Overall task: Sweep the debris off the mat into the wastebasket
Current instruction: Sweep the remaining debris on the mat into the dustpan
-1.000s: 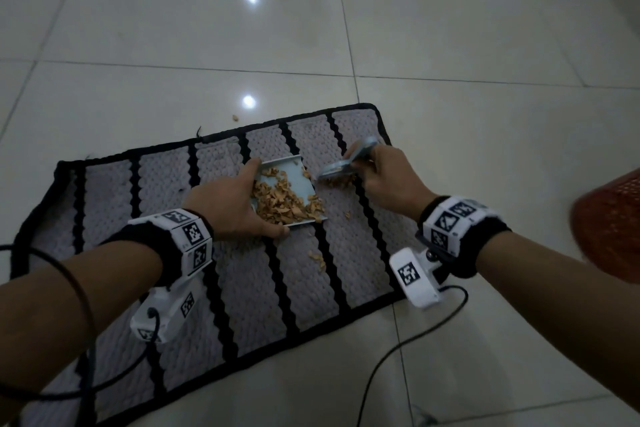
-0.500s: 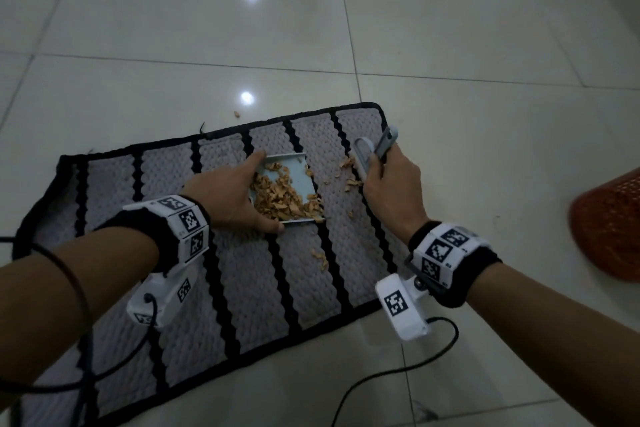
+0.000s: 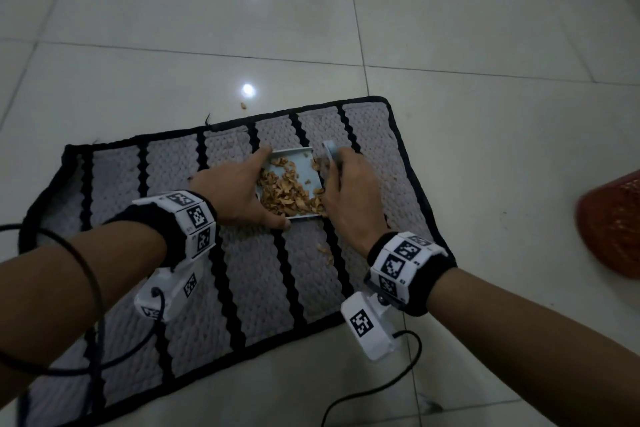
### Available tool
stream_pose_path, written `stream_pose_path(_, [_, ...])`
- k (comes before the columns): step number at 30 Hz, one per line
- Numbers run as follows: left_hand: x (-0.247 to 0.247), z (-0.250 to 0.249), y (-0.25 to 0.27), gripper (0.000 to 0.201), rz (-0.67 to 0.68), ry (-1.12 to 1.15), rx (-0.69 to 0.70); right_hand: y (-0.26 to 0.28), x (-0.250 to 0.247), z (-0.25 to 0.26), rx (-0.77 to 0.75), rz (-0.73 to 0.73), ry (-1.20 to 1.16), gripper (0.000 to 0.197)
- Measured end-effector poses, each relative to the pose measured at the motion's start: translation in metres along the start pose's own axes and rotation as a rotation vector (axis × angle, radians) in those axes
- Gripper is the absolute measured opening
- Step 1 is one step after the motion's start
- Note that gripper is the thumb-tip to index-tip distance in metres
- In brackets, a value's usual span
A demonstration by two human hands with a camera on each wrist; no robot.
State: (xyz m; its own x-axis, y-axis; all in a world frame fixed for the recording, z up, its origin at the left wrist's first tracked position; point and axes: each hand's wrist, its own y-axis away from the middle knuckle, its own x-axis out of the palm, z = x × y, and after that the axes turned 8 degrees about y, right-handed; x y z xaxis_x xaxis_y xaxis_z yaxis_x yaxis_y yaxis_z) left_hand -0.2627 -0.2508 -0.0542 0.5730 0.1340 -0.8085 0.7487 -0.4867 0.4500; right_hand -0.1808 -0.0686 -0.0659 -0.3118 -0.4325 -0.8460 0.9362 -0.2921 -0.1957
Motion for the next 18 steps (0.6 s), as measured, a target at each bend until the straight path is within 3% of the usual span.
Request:
stream_pose_path(10, [0.005, 0.004, 0.001, 0.133, -0.058, 0.051, 0.051, 0.022, 0.005, 0.036, -0.223, 0.061, 0.016, 0.032])
stream_pose_path(12, [0.006, 0.004, 0.003, 0.13, -0.067, 0.05, 0.048, 0.022, -0.002, 0.033, -0.199, 0.028, -0.022, 0.036])
stream_pose_path(18, [0.006, 0.005, 0.005, 0.127, -0.06, 0.027, 0.019, 0.0, -0.02, -0.006, -0.001, -0.135, -0.069, 0.019])
